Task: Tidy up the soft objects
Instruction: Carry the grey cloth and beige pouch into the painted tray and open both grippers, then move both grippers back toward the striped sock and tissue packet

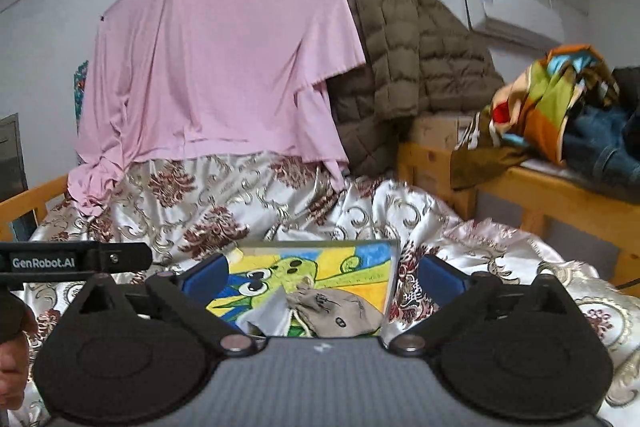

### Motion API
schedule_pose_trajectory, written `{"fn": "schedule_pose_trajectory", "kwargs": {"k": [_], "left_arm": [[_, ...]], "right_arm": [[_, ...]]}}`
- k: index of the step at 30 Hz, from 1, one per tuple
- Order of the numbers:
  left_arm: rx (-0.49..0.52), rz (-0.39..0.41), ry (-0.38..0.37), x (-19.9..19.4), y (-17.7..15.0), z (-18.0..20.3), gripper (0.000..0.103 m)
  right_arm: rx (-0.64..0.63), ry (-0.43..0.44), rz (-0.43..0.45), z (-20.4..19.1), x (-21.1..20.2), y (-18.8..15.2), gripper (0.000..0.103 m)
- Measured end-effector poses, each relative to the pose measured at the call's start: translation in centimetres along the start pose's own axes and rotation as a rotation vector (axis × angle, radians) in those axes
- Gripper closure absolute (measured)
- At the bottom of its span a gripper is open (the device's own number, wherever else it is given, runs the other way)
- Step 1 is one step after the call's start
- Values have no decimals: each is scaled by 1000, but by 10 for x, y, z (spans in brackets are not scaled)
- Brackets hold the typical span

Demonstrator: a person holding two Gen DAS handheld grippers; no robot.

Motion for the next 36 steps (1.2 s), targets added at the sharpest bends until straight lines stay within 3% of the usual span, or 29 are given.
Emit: {"fn": "schedule_pose_trajectory", "kwargs": {"k": [12,17,21,26,36], "left_arm": [[9,39,69,-88,-33,-29,1],[-5,-45,118,-103,-61,-51,1],[-2,-59,164,-119,-86,-69,1],[-15,-95,203,-123,-112,-82,1],[16,-166,181,-103,-143,-91,1]], "right_arm": [[-17,8,43,-46,-73,-28,0],[-12,2,15,-55,-84,-51,0],[-19,7,-2,-62,-88,-66,0],[-1,29,-26,-62,-89,-89,0],[-54,59,-163,-69,-67,-138,0]]}}
Point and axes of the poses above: each gripper's, at about its wrist camera, not at the fingertips, and x roughly the way its jaws point, z to its right, y to its top, the point moved 4 cm from there along x, roughly the way its jaws point, and after that the axes turned 9 degrees about x, right-handed, at the moved point
